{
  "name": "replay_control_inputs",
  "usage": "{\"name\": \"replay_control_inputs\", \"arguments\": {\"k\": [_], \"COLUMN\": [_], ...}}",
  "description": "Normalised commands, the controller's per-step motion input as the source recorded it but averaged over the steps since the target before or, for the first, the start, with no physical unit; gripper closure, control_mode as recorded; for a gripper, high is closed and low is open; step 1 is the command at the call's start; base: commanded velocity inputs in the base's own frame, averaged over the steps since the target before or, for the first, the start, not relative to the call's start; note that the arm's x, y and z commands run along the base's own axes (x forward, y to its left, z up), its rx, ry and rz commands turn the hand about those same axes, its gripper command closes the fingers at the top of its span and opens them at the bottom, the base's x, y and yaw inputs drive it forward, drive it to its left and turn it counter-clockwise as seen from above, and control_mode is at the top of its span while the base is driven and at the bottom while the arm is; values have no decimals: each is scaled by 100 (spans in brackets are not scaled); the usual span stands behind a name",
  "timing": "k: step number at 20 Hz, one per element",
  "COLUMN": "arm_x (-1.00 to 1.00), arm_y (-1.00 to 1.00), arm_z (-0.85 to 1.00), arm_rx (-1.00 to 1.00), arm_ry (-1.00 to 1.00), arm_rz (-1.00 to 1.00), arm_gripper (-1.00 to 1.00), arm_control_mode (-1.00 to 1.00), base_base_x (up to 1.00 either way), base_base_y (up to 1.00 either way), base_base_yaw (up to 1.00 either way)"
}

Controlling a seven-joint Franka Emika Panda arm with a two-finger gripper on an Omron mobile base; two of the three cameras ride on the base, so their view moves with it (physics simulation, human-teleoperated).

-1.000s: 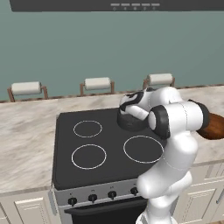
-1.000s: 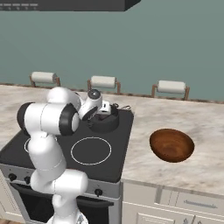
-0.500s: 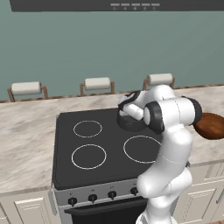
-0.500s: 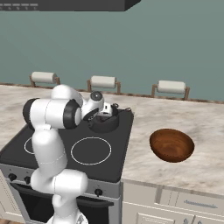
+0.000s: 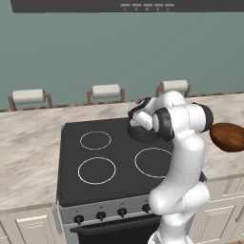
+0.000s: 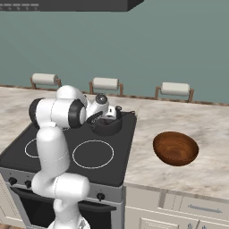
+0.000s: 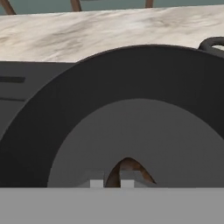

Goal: Open the cabinet and move the ladle to the pot. Then close the cabinet.

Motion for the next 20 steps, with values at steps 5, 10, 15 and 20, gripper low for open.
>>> {"name": "replay_control_inputs", "arguments": {"k": [5, 10, 15, 20], "arm_x": [20, 21, 20, 6], "arm_y": [0, 0, 0, 0], "arm_z": [-20, -21, -22, -13], "arm_rx": [0, 0, 0, 0], "arm_ry": [1, 2, 4, 0], "arm_rz": [0, 0, 0, 0], "arm_gripper": [100, 100, -100, -100], "arm_control_mode": [-100, -100, -100, -100], "base_base_x": [0, 0, 0, 0], "base_base_y": [0, 0, 0, 0], "base_base_yaw": [0, 0, 0, 0]}}
